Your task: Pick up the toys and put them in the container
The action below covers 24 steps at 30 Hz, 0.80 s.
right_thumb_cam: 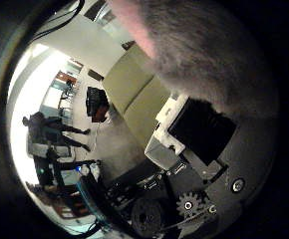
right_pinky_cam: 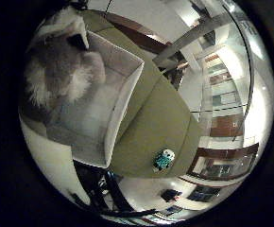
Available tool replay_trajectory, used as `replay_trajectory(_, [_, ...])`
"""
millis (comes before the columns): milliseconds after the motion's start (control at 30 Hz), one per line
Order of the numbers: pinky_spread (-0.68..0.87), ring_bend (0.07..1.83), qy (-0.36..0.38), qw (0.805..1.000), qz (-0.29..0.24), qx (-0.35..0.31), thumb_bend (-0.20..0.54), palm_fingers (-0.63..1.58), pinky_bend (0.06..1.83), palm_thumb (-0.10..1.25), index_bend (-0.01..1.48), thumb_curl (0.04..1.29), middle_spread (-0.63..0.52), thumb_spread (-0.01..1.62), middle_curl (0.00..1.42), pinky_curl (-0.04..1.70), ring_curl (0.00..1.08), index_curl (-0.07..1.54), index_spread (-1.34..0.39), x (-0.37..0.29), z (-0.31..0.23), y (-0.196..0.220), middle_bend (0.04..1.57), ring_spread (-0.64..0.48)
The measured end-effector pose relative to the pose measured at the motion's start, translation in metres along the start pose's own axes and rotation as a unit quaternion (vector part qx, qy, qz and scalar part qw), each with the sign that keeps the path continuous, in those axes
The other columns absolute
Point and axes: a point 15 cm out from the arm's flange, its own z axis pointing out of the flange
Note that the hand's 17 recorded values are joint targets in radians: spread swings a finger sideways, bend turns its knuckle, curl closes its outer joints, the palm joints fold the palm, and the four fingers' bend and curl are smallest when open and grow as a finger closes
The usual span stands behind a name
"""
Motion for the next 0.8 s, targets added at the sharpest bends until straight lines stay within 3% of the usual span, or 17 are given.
replay_trajectory(233, [-0.36, 1.18, 0.003, 1.0, -0.021, -0.001, -0.026, 0.86, 1.14, 0.71, 0.59, 0.52, -0.11, 1.08, 0.61, 0.64, 0.62, 0.72, -0.34, 0.008, -0.001, 0.003, 1.06, -0.21])
replay_trajectory(333, [-0.34, 1.16, 0.004, 1.0, -0.028, -0.001, -0.028, 0.73, 1.07, 0.66, 0.54, 0.47, -0.06, 1.13, 0.6, 0.63, 0.6, 0.72, -0.32, 0.01, -0.002, 0.003, 1.0, -0.13])
replay_trajectory(500, [-0.21, 1.18, 0.005, 0.999, -0.034, 0.0, -0.029, 0.58, 0.97, 0.58, 0.52, 0.41, -0.03, 1.14, 0.6, 0.63, 0.59, 0.73, -0.32, 0.014, -0.003, 0.005, 0.95, -0.05])
replay_trajectory(800, [0.04, 1.21, 0.004, 0.999, -0.039, -0.002, -0.024, 0.47, 0.99, 0.52, 0.38, 0.33, -0.01, 1.12, 0.6, 0.66, 0.56, 0.68, -0.34, 0.014, -0.004, 0.005, 0.92, -0.02])
